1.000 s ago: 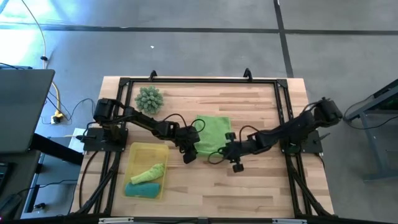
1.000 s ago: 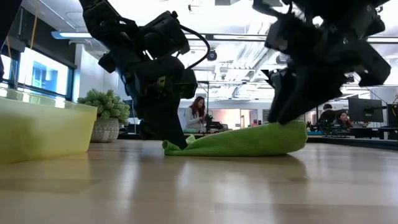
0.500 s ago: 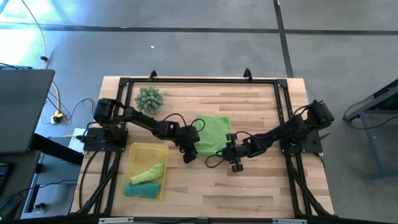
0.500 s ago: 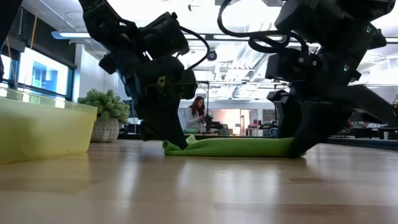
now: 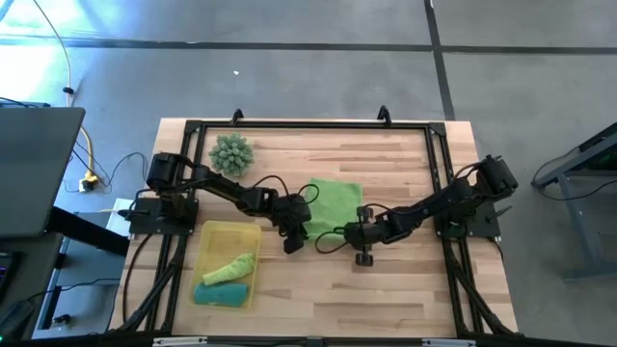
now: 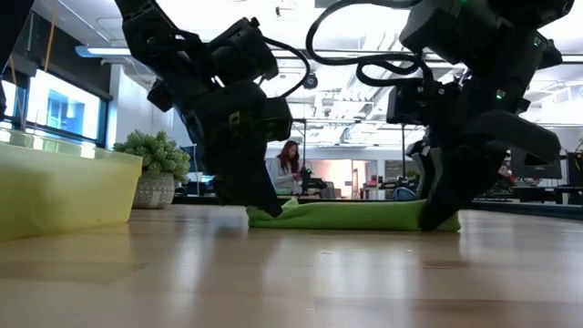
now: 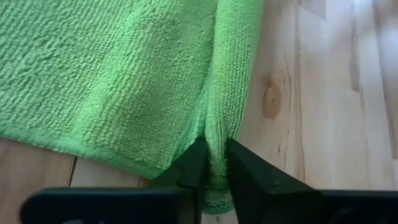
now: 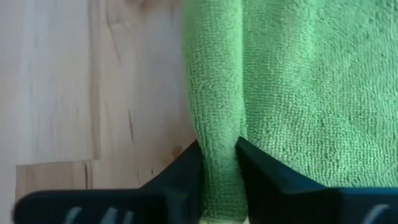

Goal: Roll microfiber towels into tight, uniform cylinder then place into a basket
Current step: Roll the green towel

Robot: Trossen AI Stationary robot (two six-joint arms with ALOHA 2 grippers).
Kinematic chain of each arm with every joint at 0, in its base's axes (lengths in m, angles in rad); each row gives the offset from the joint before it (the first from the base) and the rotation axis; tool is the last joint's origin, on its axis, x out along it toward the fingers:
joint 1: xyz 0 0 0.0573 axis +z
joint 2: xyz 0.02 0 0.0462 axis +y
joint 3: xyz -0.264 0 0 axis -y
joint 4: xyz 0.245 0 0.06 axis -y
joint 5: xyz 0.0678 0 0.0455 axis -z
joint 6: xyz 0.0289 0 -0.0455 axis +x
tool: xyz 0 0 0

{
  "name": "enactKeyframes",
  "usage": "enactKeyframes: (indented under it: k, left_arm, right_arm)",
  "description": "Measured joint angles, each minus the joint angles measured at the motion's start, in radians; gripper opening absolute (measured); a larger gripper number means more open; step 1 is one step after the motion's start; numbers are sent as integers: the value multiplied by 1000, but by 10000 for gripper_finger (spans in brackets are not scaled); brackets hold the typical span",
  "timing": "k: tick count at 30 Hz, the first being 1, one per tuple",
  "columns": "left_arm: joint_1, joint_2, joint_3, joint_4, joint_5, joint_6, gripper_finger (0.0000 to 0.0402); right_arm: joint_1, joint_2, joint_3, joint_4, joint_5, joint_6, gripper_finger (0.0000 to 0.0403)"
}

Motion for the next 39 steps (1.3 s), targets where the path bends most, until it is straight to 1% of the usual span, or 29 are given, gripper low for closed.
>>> enactKeyframes:
  k: [3,7,12,17,19,22,24,26,30,34,36,39]
  left_arm:
    - [10,-7,0,-3,6,37,83]
    - [33,-56,0,-39,6,147,113]
    - [45,-147,0,-109,8,327,123]
    - [-26,-169,1,-128,5,537,124]
    - [-66,-166,1,-126,-47,619,124]
    - [-124,-147,1,-99,-212,702,124]
    - [-151,-130,2,-63,-312,727,127]
    - [-168,-115,2,-56,-355,725,134]
    - [-171,-82,1,-38,-359,691,153]
    - [-163,-44,0,-24,-391,686,171]
    - [-156,-21,3,6,-390,685,175]
    - [-142,-8,2,7,-386,677,175]
  right_arm:
    - [-1,0,0,-4,-6,46,52]
    - [-1,-1,0,-12,-19,84,26]
    - [-2,-2,0,-21,-30,144,18]
    - [-11,-2,0,-21,-46,173,18]
    - [-11,-2,0,-20,-45,173,17]
    - [-19,-2,0,-18,-51,166,17]
    - [-22,-3,0,-17,-56,165,17]
    - [-22,-3,0,-15,-55,164,17]
    - [-22,-3,-1,-12,-53,164,17]
    - [-22,-3,-2,-9,-51,163,17]
    - [-22,-3,-2,-8,-50,163,17]
    - [-22,-3,-3,-4,-47,162,17]
